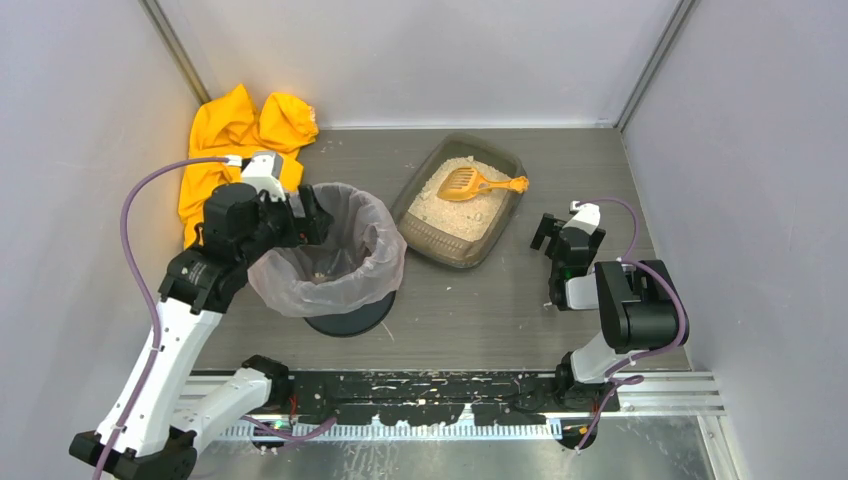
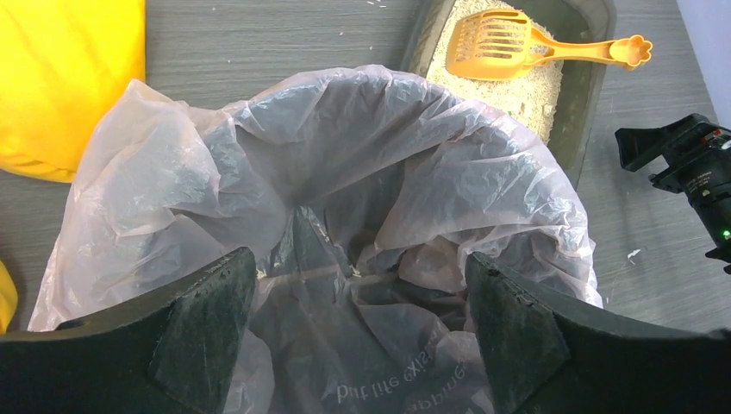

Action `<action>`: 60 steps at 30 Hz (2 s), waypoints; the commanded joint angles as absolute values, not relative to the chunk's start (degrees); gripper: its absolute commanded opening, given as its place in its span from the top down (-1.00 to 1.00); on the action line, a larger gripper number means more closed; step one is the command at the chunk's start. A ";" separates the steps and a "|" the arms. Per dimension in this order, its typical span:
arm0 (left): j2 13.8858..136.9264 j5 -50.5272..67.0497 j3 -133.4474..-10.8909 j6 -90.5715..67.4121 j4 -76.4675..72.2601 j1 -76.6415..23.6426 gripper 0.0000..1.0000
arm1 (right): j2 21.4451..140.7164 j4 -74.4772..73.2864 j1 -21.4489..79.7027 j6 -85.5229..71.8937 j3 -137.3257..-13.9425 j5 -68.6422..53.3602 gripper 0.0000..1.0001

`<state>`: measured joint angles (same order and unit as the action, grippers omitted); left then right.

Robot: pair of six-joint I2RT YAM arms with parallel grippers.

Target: Clean the litter box

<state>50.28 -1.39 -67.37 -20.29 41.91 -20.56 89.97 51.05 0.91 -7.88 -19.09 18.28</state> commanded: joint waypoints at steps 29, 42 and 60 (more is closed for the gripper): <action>44.88 2.46 -65.61 -19.38 35.15 -20.50 -0.75 | 56.44 -28.95 -0.11 -45.33 -51.95 15.14 -0.99; 45.22 1.00 -66.19 -19.64 36.74 -20.48 -0.74 | 82.34 -40.14 21.44 -40.48 -70.98 28.98 -0.99; 44.43 1.15 -66.10 -19.25 37.40 -20.48 -0.74 | 102.08 -37.59 25.27 -39.19 -75.16 25.40 -0.77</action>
